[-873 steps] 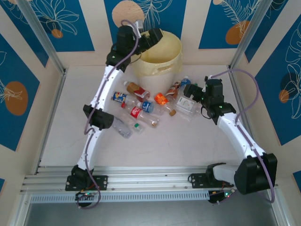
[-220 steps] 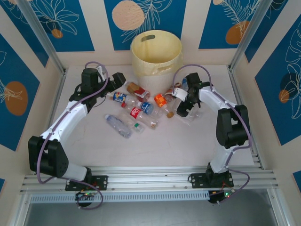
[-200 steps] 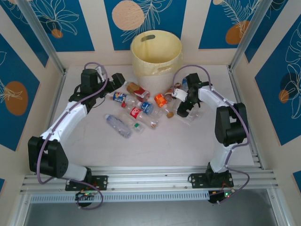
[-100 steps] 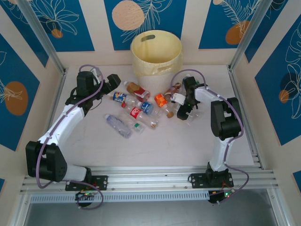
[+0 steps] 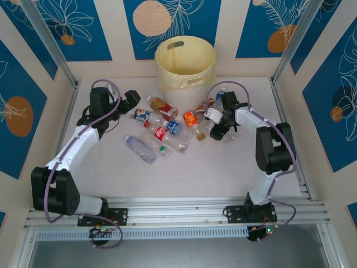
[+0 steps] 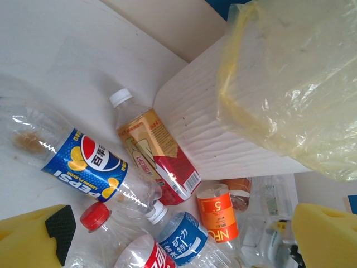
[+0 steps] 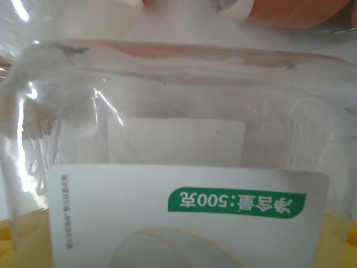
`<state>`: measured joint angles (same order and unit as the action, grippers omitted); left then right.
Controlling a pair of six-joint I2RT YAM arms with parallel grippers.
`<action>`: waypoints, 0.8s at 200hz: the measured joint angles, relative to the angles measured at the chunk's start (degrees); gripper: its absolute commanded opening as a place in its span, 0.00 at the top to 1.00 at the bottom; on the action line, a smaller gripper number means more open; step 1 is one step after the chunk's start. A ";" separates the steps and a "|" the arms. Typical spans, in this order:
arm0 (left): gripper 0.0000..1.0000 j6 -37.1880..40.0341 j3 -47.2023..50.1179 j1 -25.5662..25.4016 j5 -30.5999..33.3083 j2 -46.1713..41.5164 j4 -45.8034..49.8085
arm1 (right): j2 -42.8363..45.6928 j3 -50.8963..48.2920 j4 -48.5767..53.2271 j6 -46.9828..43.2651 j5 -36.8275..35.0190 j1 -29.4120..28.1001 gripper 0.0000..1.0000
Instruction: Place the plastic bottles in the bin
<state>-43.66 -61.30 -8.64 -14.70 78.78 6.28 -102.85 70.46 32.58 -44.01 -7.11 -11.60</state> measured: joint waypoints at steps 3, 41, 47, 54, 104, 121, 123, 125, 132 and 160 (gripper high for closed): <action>0.00 -0.02 0.09 0.07 0.00 0.00 -0.02 | 0.68 -0.50 -0.26 0.11 0.20 0.00 0.32; 0.00 -0.92 0.26 0.94 -0.02 0.00 -0.63 | 7.89 -2.45 -1.09 5.57 5.22 1.62 0.47; 0.00 -1.05 0.35 1.09 -0.04 0.00 -0.92 | 9.18 -2.43 -1.27 6.67 6.25 2.12 0.48; 0.00 -1.27 0.52 1.27 -0.02 0.00 -1.22 | 11.04 -2.45 -1.68 8.11 7.67 2.69 0.49; 0.00 -2.58 1.81 2.19 -0.02 0.00 -1.70 | 24.98 -5.22 -10.43 16.04 19.85 3.37 0.65; 0.00 -2.89 2.16 2.43 -0.04 0.00 -2.23 | 27.69 -5.79 -13.86 19.06 23.32 3.30 0.79; 0.00 -2.93 2.19 2.45 -0.04 0.00 -2.25 | 27.98 -5.88 -14.34 19.37 23.76 3.32 0.82; 0.00 -2.97 2.23 2.49 -0.02 0.00 -2.32 | 28.28 -5.92 -14.91 19.85 24.20 3.32 0.85; 0.00 -3.02 2.36 2.56 -0.02 0.00 -2.56 | 29.09 -6.08 -16.39 21.09 25.42 3.30 0.96; 0.00 -4.11 3.61 2.89 -0.02 0.00 -3.69 | 31.10 -6.08 -21.90 26.47 29.99 3.30 1.00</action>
<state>-47.77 -57.69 -5.76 -14.72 78.78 2.59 -71.75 64.38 10.68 -17.54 22.87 -8.29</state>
